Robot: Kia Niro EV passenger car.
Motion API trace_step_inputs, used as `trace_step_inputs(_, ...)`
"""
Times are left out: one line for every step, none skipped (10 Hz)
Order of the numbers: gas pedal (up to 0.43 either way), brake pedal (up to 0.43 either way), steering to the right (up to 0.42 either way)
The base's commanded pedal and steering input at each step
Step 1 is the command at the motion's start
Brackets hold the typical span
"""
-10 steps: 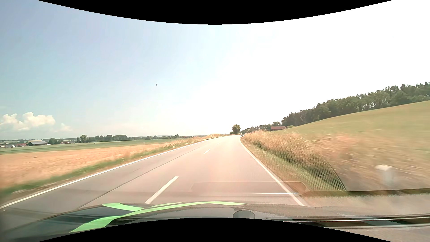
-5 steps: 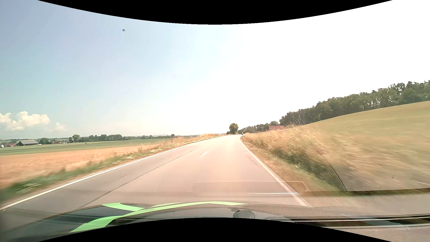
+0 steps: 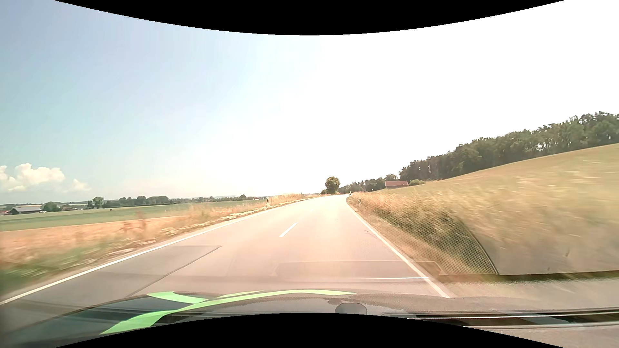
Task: Follow the waypoints while adhering to traffic rules and regulations
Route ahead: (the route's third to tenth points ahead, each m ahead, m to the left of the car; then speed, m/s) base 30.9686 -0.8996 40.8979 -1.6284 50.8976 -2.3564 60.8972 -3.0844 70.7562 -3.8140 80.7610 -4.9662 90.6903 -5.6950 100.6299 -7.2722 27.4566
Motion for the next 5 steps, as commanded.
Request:
trace_step_inputs(0.331, 0.0, 0.006)
trace_step_inputs(0.331, 0.0, 0.005)
trace_step_inputs(0.339, 0.0, 0.005)
trace_step_inputs(0.35, 0.0, 0.005)
trace_step_inputs(0.358, 0.0, 0.005)
